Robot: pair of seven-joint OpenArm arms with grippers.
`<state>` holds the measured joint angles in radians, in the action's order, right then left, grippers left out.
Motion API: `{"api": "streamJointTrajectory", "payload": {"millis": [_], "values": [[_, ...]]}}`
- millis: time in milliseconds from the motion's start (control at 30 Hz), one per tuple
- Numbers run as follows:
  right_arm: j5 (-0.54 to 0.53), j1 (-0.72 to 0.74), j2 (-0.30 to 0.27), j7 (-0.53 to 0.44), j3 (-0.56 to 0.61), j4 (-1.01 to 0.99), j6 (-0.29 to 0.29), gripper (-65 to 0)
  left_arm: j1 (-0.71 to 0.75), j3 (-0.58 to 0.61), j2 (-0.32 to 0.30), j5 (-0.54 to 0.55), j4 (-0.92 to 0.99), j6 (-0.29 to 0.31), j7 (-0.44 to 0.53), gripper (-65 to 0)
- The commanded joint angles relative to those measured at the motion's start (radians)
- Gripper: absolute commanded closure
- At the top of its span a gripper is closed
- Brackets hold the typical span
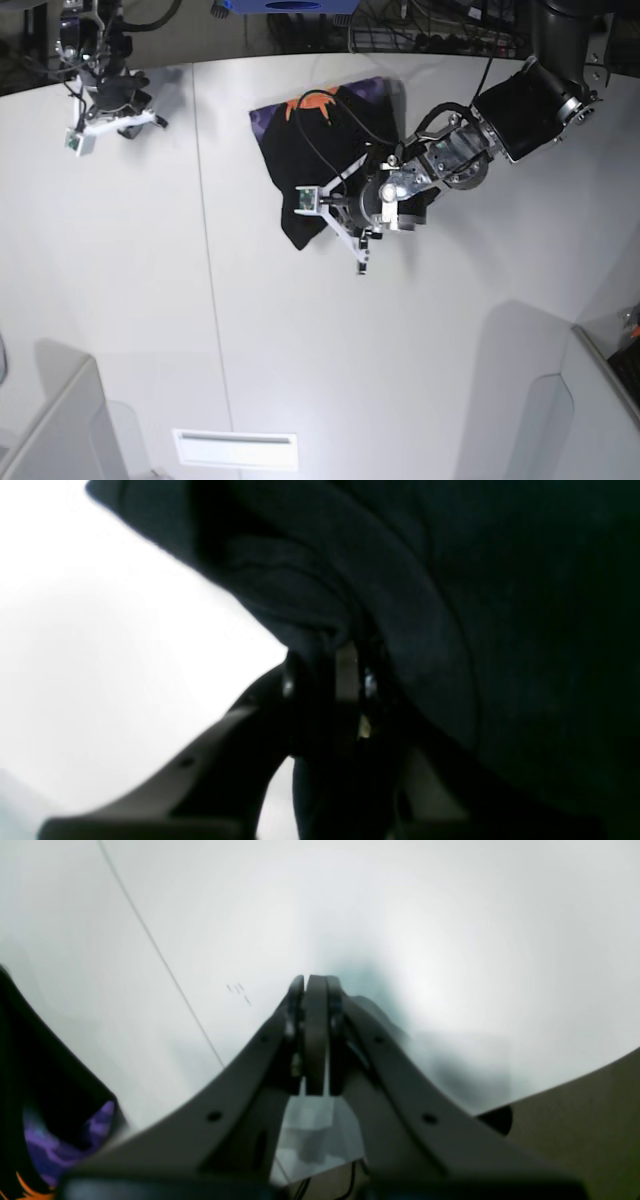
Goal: Fold the T-shirt properly
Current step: 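Grasp the bundle edge with the left gripper and flip it over, smoothing it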
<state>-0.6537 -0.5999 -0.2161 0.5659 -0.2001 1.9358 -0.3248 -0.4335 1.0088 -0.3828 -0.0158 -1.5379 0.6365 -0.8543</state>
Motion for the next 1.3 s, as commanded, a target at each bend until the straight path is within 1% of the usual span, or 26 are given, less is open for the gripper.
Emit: {"api": "streamJointTrajectory", "payload": {"millis": [0, 33, 133, 167, 200, 300, 600, 767, 900, 967, 1267], "values": [[0.001, -0.005, -0.007, -0.022, -0.006, 0.017, 0.005, 0.0, -0.011, 0.002, -0.003, -0.042, 0.006, 0.039, 0.004, 0.0], [0.001, -0.007, -0.006, -0.022, -0.005, 0.017, 0.005, 0.0, -0.011, 0.0, -0.002, -0.075, 0.006, 0.062, 0.025, 0.0], [0.001, -0.007, -0.001, -0.022, 0.0, 0.017, 0.005, 0.0, -0.012, -0.005, 0.014, -0.128, 0.009, 0.062, 0.056, 0.0], [0.001, -0.007, 0.011, -0.022, -0.003, 0.017, 0.005, 0.0, -0.012, -0.006, 0.025, -0.137, 0.01, 0.062, 0.051, 0.0], [0.001, -0.005, 0.024, -0.022, -0.005, 0.017, 0.005, 0.0, -0.012, -0.006, 0.031, -0.132, 0.012, 0.062, 0.053, 0.0], [0.001, -0.002, 0.036, -0.022, -0.005, 0.017, 0.005, 0.0, -0.006, -0.006, 0.035, -0.128, 0.009, 0.062, 0.053, 0.0], [0.001, 0.025, 0.036, -0.022, -0.003, 0.015, 0.005, 0.0, 0.022, -0.006, 0.066, -0.126, 0.009, 0.062, 0.053, 0.0], [0.001, 0.034, 0.034, -0.02, -0.003, 0.015, 0.005, 0.0, 0.042, -0.009, 0.109, -0.125, 0.037, 0.062, 0.051, 0.0], [0.001, 0.042, 0.031, -0.019, -0.005, 0.015, 0.005, 0.0, 0.043, -0.009, 0.166, -0.125, 0.124, 0.062, 0.051, 0.0], [0.001, 0.042, 0.031, -0.019, -0.005, 0.015, 0.005, 0.0, 0.043, -0.009, 0.184, -0.125, 0.15, 0.062, 0.051, 0.0], [0.001, 0.041, 0.03, -0.016, -0.005, 0.015, 0.005, 0.0, 0.043, -0.009, 0.187, -0.125, 0.153, 0.062, 0.05, 0.0]]}}
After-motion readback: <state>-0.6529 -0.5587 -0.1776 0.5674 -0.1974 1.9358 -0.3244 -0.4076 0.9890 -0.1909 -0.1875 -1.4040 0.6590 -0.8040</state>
